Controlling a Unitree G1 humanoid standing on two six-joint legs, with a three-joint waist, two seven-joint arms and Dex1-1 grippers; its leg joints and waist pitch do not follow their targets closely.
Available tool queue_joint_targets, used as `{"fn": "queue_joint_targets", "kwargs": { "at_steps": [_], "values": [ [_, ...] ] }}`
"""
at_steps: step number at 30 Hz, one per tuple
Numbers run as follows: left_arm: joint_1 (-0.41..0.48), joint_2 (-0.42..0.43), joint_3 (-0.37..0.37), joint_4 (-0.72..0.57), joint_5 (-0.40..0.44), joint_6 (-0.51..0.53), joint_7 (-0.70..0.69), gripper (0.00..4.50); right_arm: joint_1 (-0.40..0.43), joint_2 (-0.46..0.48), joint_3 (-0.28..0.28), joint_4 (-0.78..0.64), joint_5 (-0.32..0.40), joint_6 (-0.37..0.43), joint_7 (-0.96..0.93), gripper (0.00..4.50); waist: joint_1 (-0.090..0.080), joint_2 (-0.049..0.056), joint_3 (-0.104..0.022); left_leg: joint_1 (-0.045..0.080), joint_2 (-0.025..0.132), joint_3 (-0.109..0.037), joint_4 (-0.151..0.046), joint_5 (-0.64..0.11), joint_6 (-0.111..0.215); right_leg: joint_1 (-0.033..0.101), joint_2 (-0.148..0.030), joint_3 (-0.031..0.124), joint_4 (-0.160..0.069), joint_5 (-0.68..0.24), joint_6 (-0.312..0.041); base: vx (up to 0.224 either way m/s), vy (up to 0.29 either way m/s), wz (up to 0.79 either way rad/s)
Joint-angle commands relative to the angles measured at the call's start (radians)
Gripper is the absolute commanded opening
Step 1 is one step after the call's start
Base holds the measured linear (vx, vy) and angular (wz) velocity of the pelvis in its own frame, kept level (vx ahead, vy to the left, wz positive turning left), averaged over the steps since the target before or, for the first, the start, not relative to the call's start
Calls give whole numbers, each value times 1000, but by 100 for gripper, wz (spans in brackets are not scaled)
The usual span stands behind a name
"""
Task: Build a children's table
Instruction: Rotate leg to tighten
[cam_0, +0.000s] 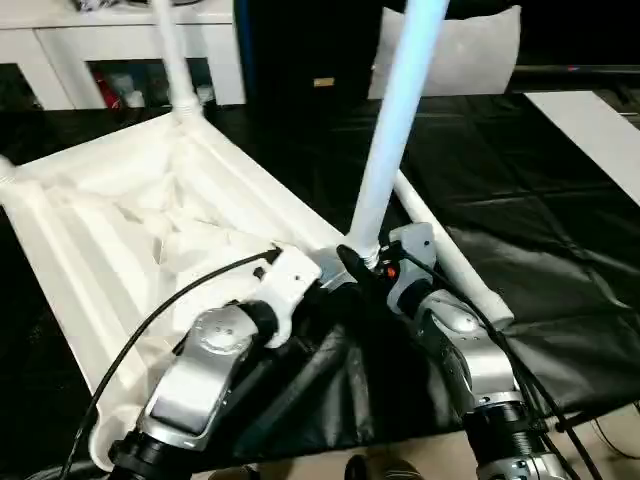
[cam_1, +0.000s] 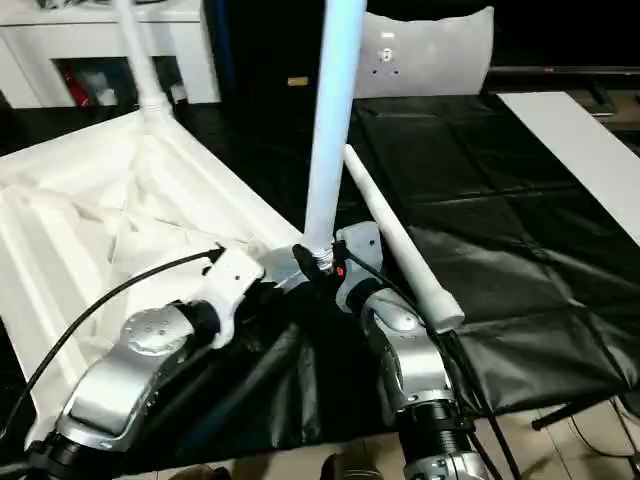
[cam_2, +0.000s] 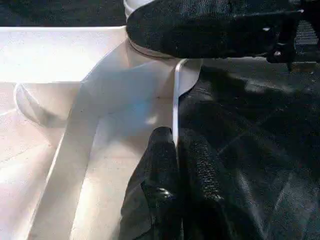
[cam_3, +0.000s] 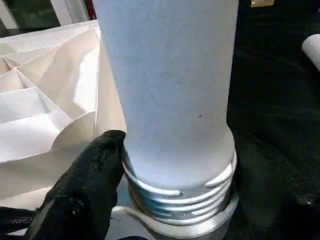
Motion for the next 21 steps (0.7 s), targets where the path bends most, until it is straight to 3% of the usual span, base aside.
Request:
{"fn": "queue_joint_targets", "kwargs": {
  "at_steps": [1, 4, 6, 8, 9, 12, 16, 17, 21],
  "values": [
    [-28, -9, -67, -22, -35, -49, -52, 0, 28, 30, 90, 62, 28, 53, 82, 369, 9, 0, -44, -10, 53, -23, -69, -180, 77, 34, -85, 62, -91, -276, -167, 0, 0, 0],
    [-28, 21, -50, -21, -35, -43, -79, 0, 28, 16, 71, 58, 35, 50, 91, 394, 11, -3, -44, -13, 52, -23, -68, -177, 78, 36, -85, 62, -92, -289, -166, 0, 0, 0],
    [-30, 56, -42, -18, -42, -46, -106, 0, 31, -9, 55, 39, 45, 51, 125, 411, 14, 1, -46, -14, 52, -23, -68, -167, 77, 37, -85, 61, -93, -292, -163, 0, 0, 0],
    [-30, 93, -36, -12, -52, -54, -137, 0, 39, -50, 51, 5, 57, 55, 177, 417, 14, 2, -50, -16, 54, -23, -66, -137, 82, 40, -83, 61, -86, -232, -175, 0, 0, 0],
    [-29, 105, -34, -10, -56, -60, -150, 0, 43, -68, 55, -9, 60, 55, 201, 425, 16, 5, -55, -16, 56, -22, -62, -91, 96, 41, -82, 61, -76, -135, -198, 0, 0, 0],
    [-24, 158, -30, 2, -69, -92, -215, 0, 50, -144, 59, -45, 62, 32, 280, 439, 23, 4, -57, -16, 55, -19, -58, -58, 126, 44, -79, 59, -67, -35, -232, 0, 0, 0],
    [-13, 239, -36, 19, -86, -161, -321, 0, 53, -277, 74, -96, 74, -27, 457, 439, 26, 7, -53, -14, 56, -18, -59, -80, 136, 43, -80, 58, -71, -70, -236, 0, 0, 0],
    [-10, 253, -38, 21, -94, -175, -342, 0, 53, -303, 77, -104, 75, -37, 493, 439, 33, 5, -51, -13, 58, -16, -58, -104, 131, 43, -81, 59, -76, -119, -227, 0, 0, 0],
    [-4, 335, -54, 35, -130, -263, -475, 0, 23, -402, 72, -103, 97, -56, 641, 439, 45, 4, -50, -9, 61, -18, -62, -121, 122, 39, -82, 59, -77, -155, -222, 0, 0, 0]
  ]
}}
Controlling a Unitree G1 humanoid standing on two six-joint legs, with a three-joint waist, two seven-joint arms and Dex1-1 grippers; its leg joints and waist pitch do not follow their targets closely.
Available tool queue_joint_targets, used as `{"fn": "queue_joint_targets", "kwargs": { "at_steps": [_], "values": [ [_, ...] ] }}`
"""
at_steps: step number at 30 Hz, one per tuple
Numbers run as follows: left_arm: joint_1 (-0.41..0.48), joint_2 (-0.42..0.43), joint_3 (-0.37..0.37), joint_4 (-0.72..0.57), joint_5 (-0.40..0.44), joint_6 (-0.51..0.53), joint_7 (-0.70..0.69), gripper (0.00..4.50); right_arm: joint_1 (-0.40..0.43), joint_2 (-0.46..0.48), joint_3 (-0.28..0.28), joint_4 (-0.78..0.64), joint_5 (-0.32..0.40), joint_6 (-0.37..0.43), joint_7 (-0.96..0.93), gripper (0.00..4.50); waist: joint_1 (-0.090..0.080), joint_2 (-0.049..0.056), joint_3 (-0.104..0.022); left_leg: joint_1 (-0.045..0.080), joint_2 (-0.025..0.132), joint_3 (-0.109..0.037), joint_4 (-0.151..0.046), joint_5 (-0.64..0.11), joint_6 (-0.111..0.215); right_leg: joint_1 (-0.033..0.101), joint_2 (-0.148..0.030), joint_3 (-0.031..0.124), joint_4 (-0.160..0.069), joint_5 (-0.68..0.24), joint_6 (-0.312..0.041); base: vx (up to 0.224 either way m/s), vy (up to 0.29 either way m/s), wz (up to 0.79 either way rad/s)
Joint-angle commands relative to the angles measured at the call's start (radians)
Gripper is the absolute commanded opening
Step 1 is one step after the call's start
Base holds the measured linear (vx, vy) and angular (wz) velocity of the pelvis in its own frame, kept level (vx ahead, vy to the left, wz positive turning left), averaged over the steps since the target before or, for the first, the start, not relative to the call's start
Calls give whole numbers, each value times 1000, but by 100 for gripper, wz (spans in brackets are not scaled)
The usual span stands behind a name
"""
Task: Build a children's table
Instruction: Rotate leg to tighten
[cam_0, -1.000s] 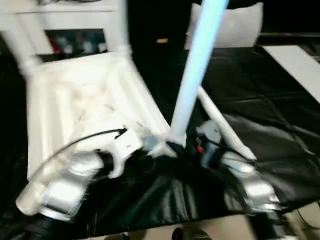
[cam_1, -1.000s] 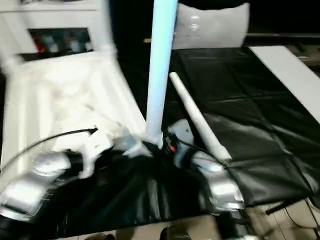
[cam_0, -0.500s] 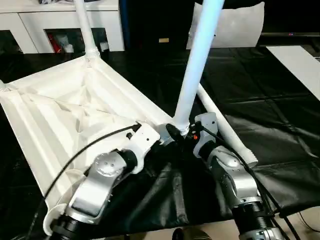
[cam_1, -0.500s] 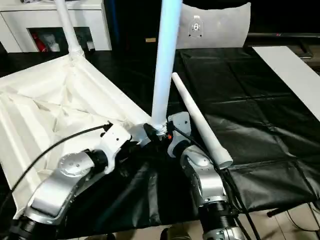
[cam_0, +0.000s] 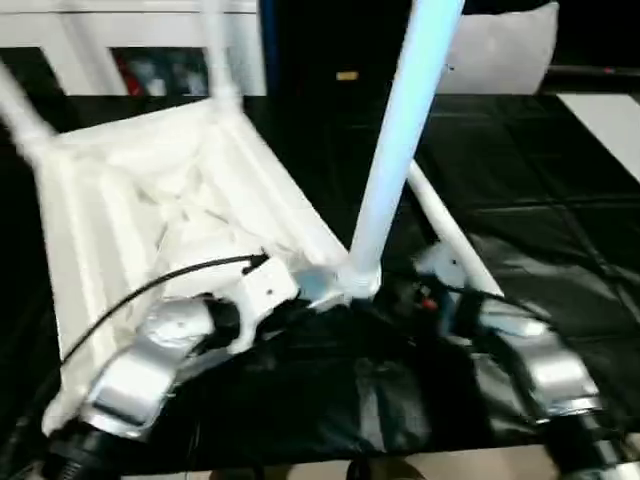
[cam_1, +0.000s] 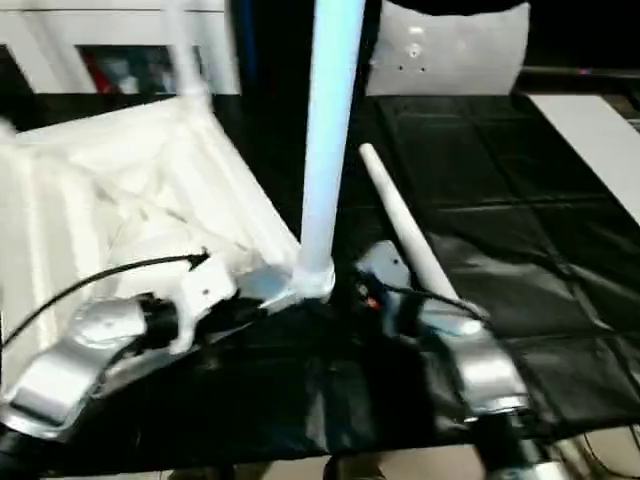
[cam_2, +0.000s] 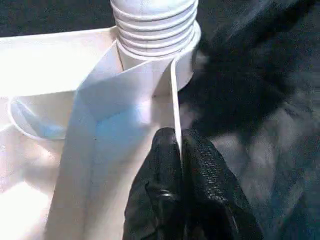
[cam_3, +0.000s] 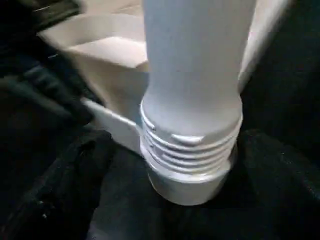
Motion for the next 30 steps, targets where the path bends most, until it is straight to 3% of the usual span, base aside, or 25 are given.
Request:
{"fn": "queue_joint_targets", "kwargs": {
  "at_steps": [1, 2, 5, 6, 9, 10, 14, 18, 30],
  "values": [
    [11, 16, -54, 3, -14, -31, -85, 0, -17, -20, -1, -13, 15, -15, 49, 439, -2, 5, -51, 7, 59, -16, -61, -121, 115, 52, -83, 63, -78, -152, -220, 0, 0, 0],
    [5, 63, -73, 15, -26, -85, -156, 0, -38, -55, 10, 0, 11, -36, 93, 439, 0, 3, -52, 8, 58, -16, -59, -114, 118, 51, -83, 62, -77, -139, -226, 0, 0, 0],
    [-1, 85, -85, 25, -24, -111, -189, 0, -47, -71, 21, 4, 14, -41, 127, 439, -1, 3, -52, 9, 57, -14, -59, -110, 120, 52, -82, 64, -73, -120, -233, 0, 0, 0],
    [-10, 106, -97, 40, -21, -139, -226, 0, -57, -87, 37, 11, 21, -49, 178, 439, 0, -3, -52, 10, 59, -12, -59, -106, 121, 52, -83, 64, -72, -110, -238, 0, 0, 0],
    [-20, 119, -105, 52, -19, -162, -254, 0, -70, -94, 51, 25, 25, -55, 218, 439, 4, 0, -54, 10, 60, -14, -59, -94, 126, 53, -84, 63, -67, -93, -247, 0, 0, 0],
    [-29, 128, -110, 67, -17, -189, -273, 0, -82, -99, 65, 35, 26, -57, 260, 415, 5, -2, -54, 10, 59, -14, -59, -93, 125, 53, -85, 63, -68, -93, -250, 0, 0, 0],
    [-42, 137, -118, 84, -16, -213, -293, 0, -97, -100, 85, 46, 24, -61, 293, 403, 7, -2, -54, 9, 60, -14, -59, -92, 124, 55, -86, 64, -67, -100, -248, 0, 0, 0],
    [-59, 136, -127, 97, -13, -234, -306, 0, -124, -81, 101, 80, 14, -73, 301, 359, 7, -4, -55, 8, 59, -13, -57, -84, 121, 55, -87, 63, -65, -96, -253, 0, 0, 0],
    [-71, 133, -131, 131, -8, -263, -310, 0, -141, -66, 118, 107, 11, -86, 322, 275, 9, -4, -55, 9, 60, -13, -58, -100, 106, 55, -87, 64, -68, -132, -244, 0, 0, 0]
  ]
}}
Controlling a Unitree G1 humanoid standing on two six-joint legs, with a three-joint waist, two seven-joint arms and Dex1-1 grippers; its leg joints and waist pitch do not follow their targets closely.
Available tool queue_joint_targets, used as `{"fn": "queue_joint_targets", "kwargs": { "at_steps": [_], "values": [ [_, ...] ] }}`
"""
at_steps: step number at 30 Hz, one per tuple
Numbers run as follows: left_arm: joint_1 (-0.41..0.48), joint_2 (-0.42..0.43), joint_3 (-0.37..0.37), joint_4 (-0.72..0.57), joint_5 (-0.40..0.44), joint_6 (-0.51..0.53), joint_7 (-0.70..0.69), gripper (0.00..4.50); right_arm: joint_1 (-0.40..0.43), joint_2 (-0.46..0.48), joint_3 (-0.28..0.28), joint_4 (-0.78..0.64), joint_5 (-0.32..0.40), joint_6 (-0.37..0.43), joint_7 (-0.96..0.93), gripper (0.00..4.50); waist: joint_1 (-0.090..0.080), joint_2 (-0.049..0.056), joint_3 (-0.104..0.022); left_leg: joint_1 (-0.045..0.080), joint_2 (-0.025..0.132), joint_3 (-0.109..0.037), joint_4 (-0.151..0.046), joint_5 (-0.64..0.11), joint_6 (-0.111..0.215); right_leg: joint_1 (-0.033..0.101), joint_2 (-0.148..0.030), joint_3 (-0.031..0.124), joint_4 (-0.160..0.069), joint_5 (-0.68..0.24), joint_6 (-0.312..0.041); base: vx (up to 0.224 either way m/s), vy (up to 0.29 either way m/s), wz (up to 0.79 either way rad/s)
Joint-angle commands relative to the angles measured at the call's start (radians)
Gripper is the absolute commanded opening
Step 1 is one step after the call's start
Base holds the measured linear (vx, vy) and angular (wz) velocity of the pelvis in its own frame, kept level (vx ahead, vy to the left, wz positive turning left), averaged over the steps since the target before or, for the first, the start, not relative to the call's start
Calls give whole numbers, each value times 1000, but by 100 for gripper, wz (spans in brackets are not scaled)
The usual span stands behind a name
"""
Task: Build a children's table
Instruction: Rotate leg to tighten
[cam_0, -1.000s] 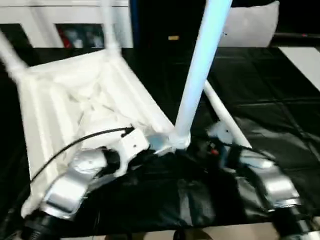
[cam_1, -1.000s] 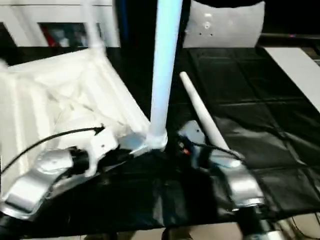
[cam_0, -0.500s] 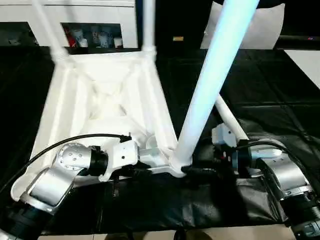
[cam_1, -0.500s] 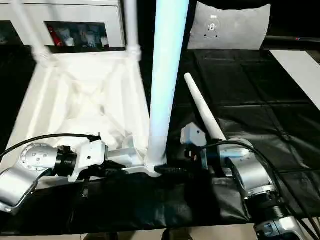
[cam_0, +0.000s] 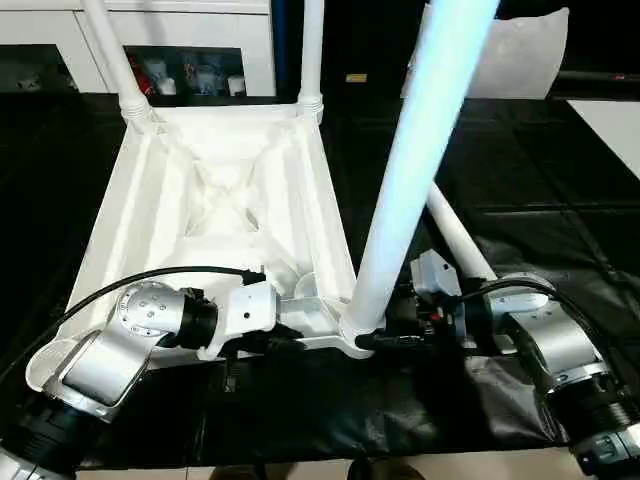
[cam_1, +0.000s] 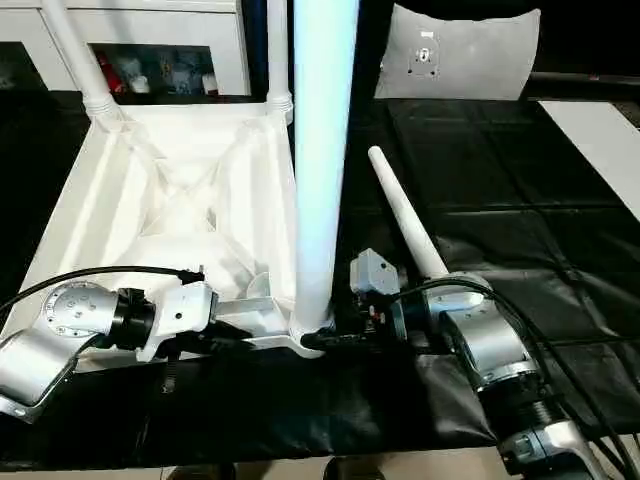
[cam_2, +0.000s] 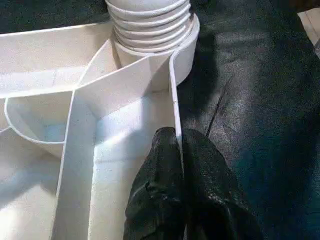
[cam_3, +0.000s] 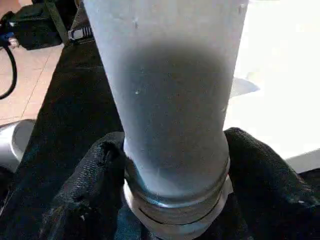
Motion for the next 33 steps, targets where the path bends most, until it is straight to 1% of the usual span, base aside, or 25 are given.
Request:
{"fn": "queue_joint_targets", "kwargs": {
  "at_steps": [1, 5, 6, 7, 9, 10, 11, 12, 13, 14, 15, 16, 17, 18, 20, 21, 22, 23, 24, 25, 26, 28, 30, 31, 33],
  "values": [
    [-2, 1, -69, 9, 24, -21, -52, 0, -18, 1, 7, 10, -4, -14, 1, 274, -7, 0, -55, 4, 60, -14, -60, -98, 105, 54, -86, 64, -70, -130, -244, 0, 0, 0],
    [10, -3, -60, 2, 15, -6, -38, 0, 12, 2, 5, -20, 10, 18, 0, 272, -6, 0, -54, 3, 60, -14, -61, -95, 108, 54, -84, 64, -69, -120, -243, 0, 0, 0],
    [20, -19, -45, -14, 2, 31, -8, 0, 37, 6, 7, -42, 15, 59, -19, 272, -6, 0, -55, 3, 60, -14, -61, -93, 107, 55, -84, 64, -69, -117, -243, 0, 0, 0],
    [30, -43, -25, -35, -13, 82, 36, 0, 64, 17, 9, -64, 18, 100, -51, 272, -7, 4, -52, 4, 63, -13, -62, -86, 102, 55, -84, 66, -66, -103, -247, 0, 0, 0],
    [36, -74, -5, -57, -16, 140, 99, 0, 87, 57, -2, -76, 24, 170, -133, 271, -5, 2, -49, 5, 63, -14, -65, -112, 95, 53, -85, 64, -72, -137, -247, 0, 0, 0],
    [37, -79, -2, -60, -15, 149, 109, 0, 90, 65, -5, -77, 25, 183, -149, 271, -8, 0, -44, 4, 60, -15, -69, -150, 82, 51, -84, 64, -80, -210, -232, 0, 0, 0],
    [49, -130, 20, -96, -16, 222, 195, 0, 110, 140, -16, -67, -3, 201, -287, 271, -8, 5, -39, 5, 59, -16, -71, -174, 73, 48, -85, 63, -86, -260, -222, 0, 0, 0],
    [54, -160, 32, -113, -18, 258, 240, 0, 117, 179, -21, -58, -20, 200, -355, 270, -16, 4, -26, 11, 58, -21, -77, -266, 29, 39, -90, 60, -105, -467, -168, -59, -4, -5],
    [54, -160, 32, -113, -18, 258, 240, 0, 117, 179, -21, -58, -20, 200, -355, 270, -16, 4, -26, 11, 58, -21, -77, -266, 29, 39, -90, 60, -105, -467, -168, -59, -4, -5],
    [60, -228, 47, -142, -16, 323, 328, 0, 122, 275, -49, -31, -25, 216, -499, 270, -26, -3, -26, 6, 51, -29, -78, -294, 11, 45, -94, 57, -114, -571, -123, -55, 5, -13],
    [61, -281, 51, -155, 1, 362, 395, 0, 124, 344, -70, -20, -11, 229, -584, 270, -38, -6, -24, 0, 51, -34, -83, -299, -1, 43, -95, 55, -120, -612, -97, 0, 0, 0],
    [59, -326, 51, -162, 23, 392, 449, 0, 123, 395, -82, -17, -7, 244, -646, 270, -49, -7, -25, -1, 49, -40, -84, -313, -8, 40, -96, 53, -125, -640, -75, -56, 14, -19],
    [57, -356, 51, -163, 36, 408, 485, 0, 121, 422, -84, -15, -11, 248, -679, 270, -54, -6, -27, -4, 49, -42, -83, -314, -10, 41, -95, 53, -122, -634, -69, -51, 16, -17],
    [51, -408, 51, -159, 56, 433, 545, 0, 111, 464, -87, -1, -28, 245, -743, 269, -62, -7, -23, -1, 48, -42, -84, -329, 0, 34, -93, 51, -131, -628, -63, -61, 28, -20],
    [47, -435, 51, -158, 64, 448, 576, 0, 105, 484, -89, 5, -40, 245, -778, 269, -69, -9, -23, 0, 49, -40, -84, -329, 4, 31, -92, 54, -129, -606, -68, 0, 0, 0],
    [42, -455, 48, -152, 73, 453, 601, 0, 97, 500, -93, 16, -49, 244, -807, 269, -69, -8, -24, -3, 46, -40, -85, -319, 17, 34, -91, 53, -132, -584, -65, 0, 0, 0],
    [34, -481, 49, -141, 90, 459, 640, 0, 86, 517, -95, 26, -64, 247, -840, 269, -70, -10, -23, -2, 48, -39, -86, -318, 20, 31, -90, 54, -133, -572, -66, 0, 0, 0],
    [22, -503, 46, -125, 104, 457, 669, 0, 72, 536, -106, 46, -73, 246, -876, 269, -69, -8, -23, 1, 49, -38, -86, -318, 22, 28, -89, 56, -132, -559, -69, 0, 0, 0],
    [2, -527, 37, -103, 122, 451, 698, 0, 59, 552, -123, 60, -64, 229, -886, 303, -71, -9, -22, 3, 49, -37, -87, -322, 25, 25, -87, 57, -132, -546, -72, 0, 0, 0],
    [-2, -526, 34, -102, 125, 450, 697, 0, 58, 553, -128, 60, -62, 227, -888, 324, -68, -7, -25, 7, 49, -35, -85, -318, 26, 25, -88, 59, -131, -522, -75, 0, 0, 0],
    [-5, -525, 29, -102, 129, 453, 696, 0, 59, 555, -136, 60, -60, 225, -894, 324, -67, -8, -29, 8, 49, -33, -84, -303, 30, 27, -88, 61, -129, -488, -80, 0, 0, 0],
    [-10, -513, 26, -110, 135, 462, 682, 0, 65, 547, -152, 52, -56, 226, -887, 340, -64, -3, -28, -1, 54, -31, -89, -264, 44, 32, -84, 62, -115, -363, -116, 0, 0, 0],
    [-9, -497, 24, -116, 138, 459, 661, 0, 70, 531, -153, 46, -60, 219, -879, 374, -62, -6, -31, 1, 54, -25, -84, -247, 52, 32, -86, 66, -114, -335, -133, 0, 0, 0],
    [-6, -471, 18, -121, 135, 451, 631, 0, 76, 514, -154, 35, -57, 213, -861, 374, -61, -3, -30, 0, 54, -25, -85, -243, 54, 33, -86, 66, -113, -333, -137, 0, 0, 0],
    [1, -432, 10, -127, 133, 436, 589, 0, 83, 484, -160, 18, -54, 204, -834, 393, -59, -5, -29, -2, 52, -24, -86, -244, 62, 34, -87, 65, -116, -355, -135, 0, 0, 0]
  ]
}}
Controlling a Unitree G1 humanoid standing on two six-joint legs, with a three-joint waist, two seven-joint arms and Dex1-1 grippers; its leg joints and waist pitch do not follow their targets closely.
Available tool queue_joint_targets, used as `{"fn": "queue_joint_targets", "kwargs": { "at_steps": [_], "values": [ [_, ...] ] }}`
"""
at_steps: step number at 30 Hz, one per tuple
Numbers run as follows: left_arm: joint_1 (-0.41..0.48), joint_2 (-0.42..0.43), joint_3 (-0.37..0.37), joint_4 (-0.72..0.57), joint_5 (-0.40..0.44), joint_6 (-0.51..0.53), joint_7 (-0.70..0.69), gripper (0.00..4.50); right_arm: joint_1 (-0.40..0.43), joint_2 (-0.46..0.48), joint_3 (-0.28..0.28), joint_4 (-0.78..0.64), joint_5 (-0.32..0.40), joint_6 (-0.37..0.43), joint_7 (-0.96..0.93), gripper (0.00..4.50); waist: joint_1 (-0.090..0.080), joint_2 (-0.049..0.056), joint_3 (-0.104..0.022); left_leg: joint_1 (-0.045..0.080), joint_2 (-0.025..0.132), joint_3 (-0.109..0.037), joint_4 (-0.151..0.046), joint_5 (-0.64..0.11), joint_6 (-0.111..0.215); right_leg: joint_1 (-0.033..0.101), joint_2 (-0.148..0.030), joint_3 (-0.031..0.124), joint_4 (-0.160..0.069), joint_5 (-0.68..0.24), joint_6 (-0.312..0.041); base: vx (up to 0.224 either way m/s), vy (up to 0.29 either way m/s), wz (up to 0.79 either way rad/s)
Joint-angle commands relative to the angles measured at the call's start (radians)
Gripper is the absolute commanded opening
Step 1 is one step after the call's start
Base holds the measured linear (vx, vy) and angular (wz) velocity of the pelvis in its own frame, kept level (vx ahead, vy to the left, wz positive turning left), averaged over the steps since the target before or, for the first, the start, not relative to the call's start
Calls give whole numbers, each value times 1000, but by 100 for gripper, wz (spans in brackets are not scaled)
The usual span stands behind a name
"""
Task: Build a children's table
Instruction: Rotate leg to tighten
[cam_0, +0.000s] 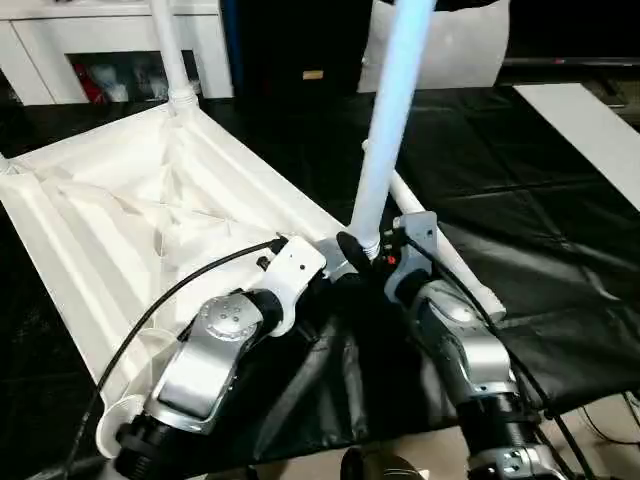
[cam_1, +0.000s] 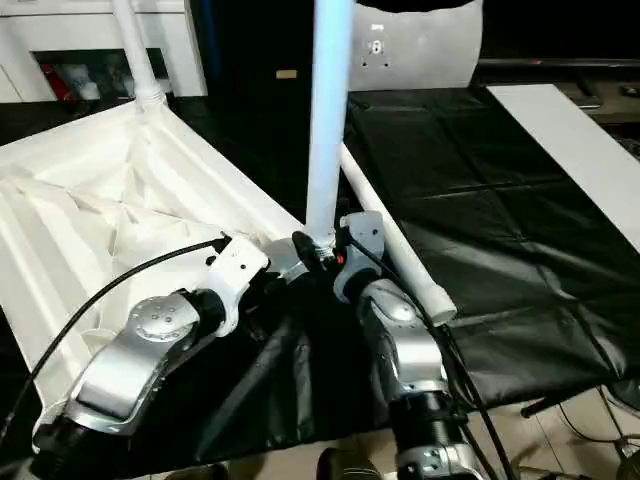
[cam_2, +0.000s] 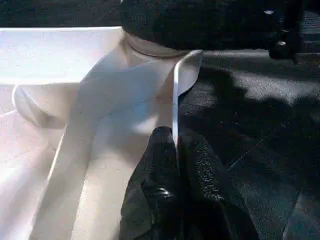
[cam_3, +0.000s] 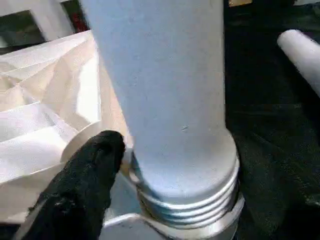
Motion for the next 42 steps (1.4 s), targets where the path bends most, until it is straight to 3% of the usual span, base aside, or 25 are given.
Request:
{"fn": "queue_joint_targets", "kwargs": {
  "at_steps": [1, 2, 3, 6, 8, 9, 11, 15, 19, 23, 30, 36, 42],
  "values": [
    [-9, 26, -43, -13, -27, -54, -69, 0, 36, -24, 71, 21, 21, 45, 99, 393, 7, 1, -33, -7, 54, -23, -75, -239, 70, 35, -88, 62, -92, -379, -139, 0, 0, 0],
    [-9, 26, -43, -13, -27, -54, -69, 0, 36, -24, 71, 21, 21, 45, 99, 407, 8, 1, -35, -6, 53, -23, -74, -232, 74, 36, -88, 62, -93, -380, -136, 0, 0, 0],
    [-5, 43, -42, -14, -31, -59, -84, 0, 39, -41, 65, 11, 26, 48, 118, 418, 11, 5, -39, -8, 56, -21, -71, -176, 82, 38, -87, 63, -86, -310, -154, 0, 0, 0],
    [13, 124, -40, 2, -53, -122, -174, 0, 52, -167, 71, -43, 51, 38, 282, 439, 19, 3, -43, -8, 55, -19, -64, -100, 114, 49, -81, 59, -71, -168, -186, 0, 0, 0],
    [18, 148, -39, 8, -59, -143, -203, 0, 55, -207, 75, -57, 56, 31, 336, 445, 19, 4, -44, -8, 56, -16, -63, -78, 128, 48, -81, 60, -65, -122, -205, 0, 0, 0],
    [27, 198, -35, 24, -83, -206, -282, 0, 53, -292, 82, -74, 57, -27, 456, 445, 24, 3, -46, -9, 55, -15, -59, -67, 150, 52, -84, 58, -62, -91, -218, 0, 0, 0],
    [31, 225, -35, 33, -102, -256, -335, 0, 45, -329, 82, -79, 62, -45, 506, 445, 26, 7, -45, -9, 57, -14, -57, -49, 168, 50, -82, 59, -58, -61, -235, 0, 0, 0],
    [37, 302, -53, 49, -132, -337, -465, 0, 28, -424, 117, -98, 72, -78, 671, 445, 30, 6, -43, -4, 61, -14, -57, -55, 177, 47, -81, 58, -55, -71, -254, 0, 0, 0],
    [28, 354, -76, 71, -152, -393, -551, 0, 8, -484, 162, -74, 64, -122, 781, 445, 41, 6, -36, 2, 65, -13, -62, -116, 149, 41, -83, 60, -64, -175, -244, 0, 0, 0],
    [16, 387, -92, 88, -159, -436, -617, 0, -24, -496, 183, -27, 52, -152, 837, 445, 40, 3, -37, 1, 63, -13, -63, -125, 129, 42, -85, 62, -64, -198, -240, 0, 0, 0],
    [-9, 406, -100, 129, -165, -497, -680, 0, -71, -500, 221, 9, 68, -148, 920, 382, 42, 0, -43, -1, 65, -12, -56, -47, 160, 47, -85, 61, -46, -66, -273, 0, 0, 0],
    [-21, 410, -99, 156, -168, -518, -698, 0, -91, -487, 236, 30, 66, -157, 943, 326, 43, -2, -43, 0, 65, -11, -57, -73, 145, 47, -86, 61, -50, -119, -270, 0, 0, 0],
    [-20, 411, -95, 163, -168, -525, -701, 0, -86, -484, 240, 29, 71, -156, 954, 279, 43, -3, -44, 0, 65, -11, -55, -56, 147, 48, -85, 61, -45, -90, -275, 0, 0, 0]
  ]
}}
